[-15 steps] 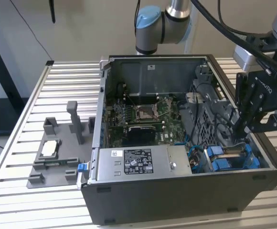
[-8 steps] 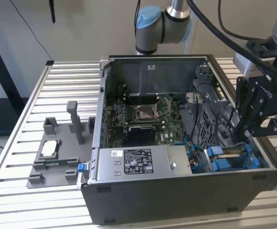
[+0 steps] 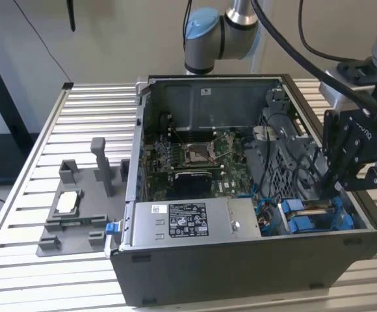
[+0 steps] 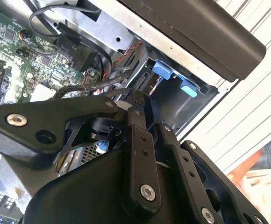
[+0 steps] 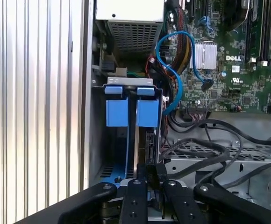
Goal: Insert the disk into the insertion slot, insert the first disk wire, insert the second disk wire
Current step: 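Insert the first disk wire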
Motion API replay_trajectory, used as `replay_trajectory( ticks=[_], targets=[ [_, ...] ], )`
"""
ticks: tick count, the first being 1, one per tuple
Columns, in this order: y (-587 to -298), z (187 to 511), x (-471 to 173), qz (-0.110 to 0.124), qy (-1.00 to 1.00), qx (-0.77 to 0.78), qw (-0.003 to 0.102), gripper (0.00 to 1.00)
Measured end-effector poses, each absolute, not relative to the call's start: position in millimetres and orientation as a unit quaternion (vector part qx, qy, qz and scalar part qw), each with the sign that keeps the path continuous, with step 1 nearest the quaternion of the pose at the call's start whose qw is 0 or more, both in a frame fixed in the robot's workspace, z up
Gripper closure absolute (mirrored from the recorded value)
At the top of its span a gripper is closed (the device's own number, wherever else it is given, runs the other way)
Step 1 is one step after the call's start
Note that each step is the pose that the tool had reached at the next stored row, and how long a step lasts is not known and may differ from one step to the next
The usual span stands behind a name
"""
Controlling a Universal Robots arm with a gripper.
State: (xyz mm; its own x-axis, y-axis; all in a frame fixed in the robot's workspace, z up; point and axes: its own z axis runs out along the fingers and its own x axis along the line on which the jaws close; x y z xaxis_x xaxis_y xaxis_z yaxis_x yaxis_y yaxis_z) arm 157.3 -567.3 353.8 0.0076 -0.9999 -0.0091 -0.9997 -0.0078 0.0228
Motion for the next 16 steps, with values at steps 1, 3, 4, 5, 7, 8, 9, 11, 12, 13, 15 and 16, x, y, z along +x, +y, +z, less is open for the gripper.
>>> replay_trajectory(
  ticks=[1,3,4,5,7,8,9,11,12,13,15,16],
  targets=[
    [-567.3,352.7,157.8,-0.011,-0.706,0.708,0.005,0.81],
    [-567.3,350.8,158.3,-0.011,-0.709,0.705,0.005,0.81],
    [-567.3,349.7,158.7,-0.011,-0.711,0.703,0.005,0.81],
    [-567.1,348.8,159.0,-0.011,-0.712,0.702,0.006,0.81],
    [-566.5,347.7,159.8,-0.011,-0.714,0.701,0.006,0.81],
    [-566.0,347.3,159.9,-0.011,-0.714,0.7,0.005,0.81],
    [-565.4,347.0,160.0,-0.011,-0.714,0.7,0.005,0.81],
    [-564.2,346.3,160.1,-0.011,-0.714,0.7,0.005,0.81],
    [-563.9,345.9,160.1,-0.011,-0.715,0.699,0.005,0.81],
    [-563.8,345.6,160.1,-0.011,-0.715,0.699,0.005,0.81],
    [-563.8,344.9,160.1,-0.011,-0.715,0.699,0.005,0.81],
    [-563.8,344.4,160.2,-0.011,-0.715,0.699,0.005,0.81]
  ],
)
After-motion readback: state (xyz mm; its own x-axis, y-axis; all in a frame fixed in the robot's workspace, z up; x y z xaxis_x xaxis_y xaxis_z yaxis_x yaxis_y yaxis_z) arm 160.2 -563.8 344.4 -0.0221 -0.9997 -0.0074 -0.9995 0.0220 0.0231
